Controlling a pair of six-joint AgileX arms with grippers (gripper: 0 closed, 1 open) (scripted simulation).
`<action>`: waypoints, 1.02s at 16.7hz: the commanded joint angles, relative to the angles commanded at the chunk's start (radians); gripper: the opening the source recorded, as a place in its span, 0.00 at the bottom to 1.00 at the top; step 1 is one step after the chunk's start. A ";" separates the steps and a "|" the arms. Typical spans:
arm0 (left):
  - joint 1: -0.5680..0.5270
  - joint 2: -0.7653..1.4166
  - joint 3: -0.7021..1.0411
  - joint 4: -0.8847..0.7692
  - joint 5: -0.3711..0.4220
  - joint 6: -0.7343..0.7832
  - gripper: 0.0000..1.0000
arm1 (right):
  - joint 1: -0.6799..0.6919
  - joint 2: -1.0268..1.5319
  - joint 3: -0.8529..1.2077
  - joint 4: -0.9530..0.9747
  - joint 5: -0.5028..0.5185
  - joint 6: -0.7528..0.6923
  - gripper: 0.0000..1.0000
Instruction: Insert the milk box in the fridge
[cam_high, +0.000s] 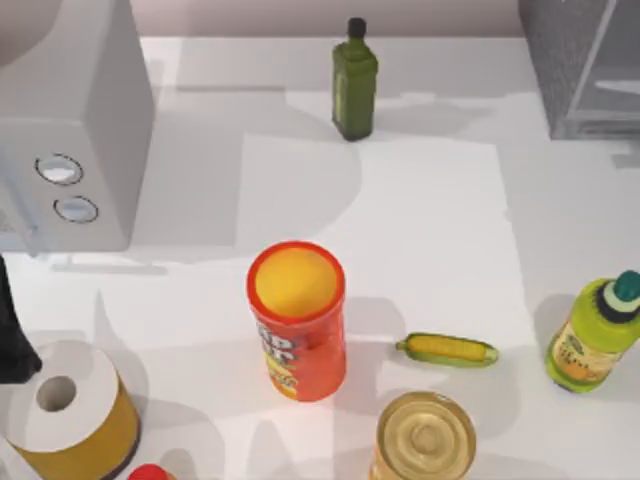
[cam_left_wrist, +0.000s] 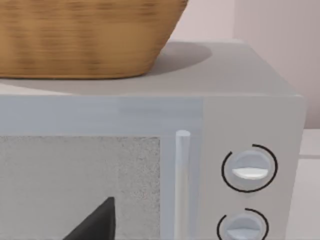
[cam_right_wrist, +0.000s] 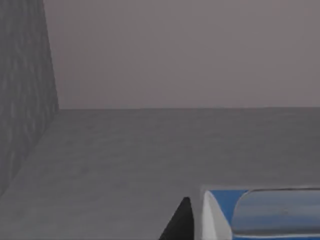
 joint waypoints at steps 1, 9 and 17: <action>0.000 0.000 0.000 0.000 0.000 0.000 1.00 | -0.007 0.035 0.022 0.027 -0.006 0.000 0.00; 0.000 0.000 0.000 0.000 0.000 0.000 1.00 | -0.011 0.078 0.051 0.061 -0.013 0.002 0.00; 0.000 0.000 0.000 0.000 0.000 0.000 1.00 | 0.013 0.209 0.344 -0.102 0.012 0.001 0.00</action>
